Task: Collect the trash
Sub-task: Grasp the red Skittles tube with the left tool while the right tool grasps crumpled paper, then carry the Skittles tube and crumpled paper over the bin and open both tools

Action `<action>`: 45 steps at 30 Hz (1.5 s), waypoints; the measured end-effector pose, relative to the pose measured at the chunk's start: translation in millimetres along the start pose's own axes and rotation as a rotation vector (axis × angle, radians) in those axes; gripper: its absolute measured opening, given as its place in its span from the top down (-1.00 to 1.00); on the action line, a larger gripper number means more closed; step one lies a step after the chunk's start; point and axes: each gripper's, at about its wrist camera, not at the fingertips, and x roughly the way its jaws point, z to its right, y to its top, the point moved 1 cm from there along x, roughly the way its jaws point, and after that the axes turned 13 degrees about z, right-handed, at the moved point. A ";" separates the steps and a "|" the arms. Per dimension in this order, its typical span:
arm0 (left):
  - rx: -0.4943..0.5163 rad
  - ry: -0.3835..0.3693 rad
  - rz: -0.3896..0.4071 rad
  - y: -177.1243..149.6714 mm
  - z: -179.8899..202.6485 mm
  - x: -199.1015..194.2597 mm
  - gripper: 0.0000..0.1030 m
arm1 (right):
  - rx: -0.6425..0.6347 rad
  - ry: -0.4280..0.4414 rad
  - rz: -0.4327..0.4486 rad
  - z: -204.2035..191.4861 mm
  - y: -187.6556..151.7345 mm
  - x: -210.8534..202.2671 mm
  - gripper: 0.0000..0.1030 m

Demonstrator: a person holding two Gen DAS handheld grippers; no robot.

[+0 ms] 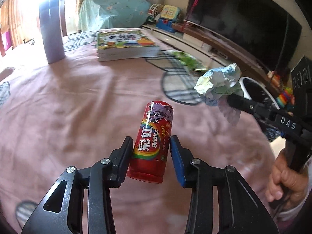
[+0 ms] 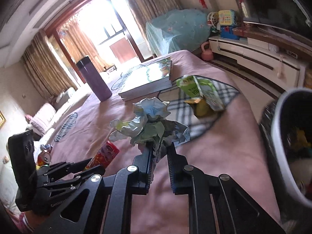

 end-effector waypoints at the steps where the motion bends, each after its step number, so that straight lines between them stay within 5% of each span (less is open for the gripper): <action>1: -0.002 -0.009 0.002 -1.2 4.7 -2.1 0.26 | 0.010 -0.004 0.009 3.4 -2.6 -10.4 0.71; 22: 0.122 -0.185 0.013 -9.7 126.9 -22.4 0.28 | 0.144 -0.131 0.135 69.1 -20.9 -125.5 0.71; 45: 0.227 -0.249 0.042 7.5 202.1 -13.7 0.30 | 0.195 -0.221 0.210 121.3 -10.2 -168.2 0.71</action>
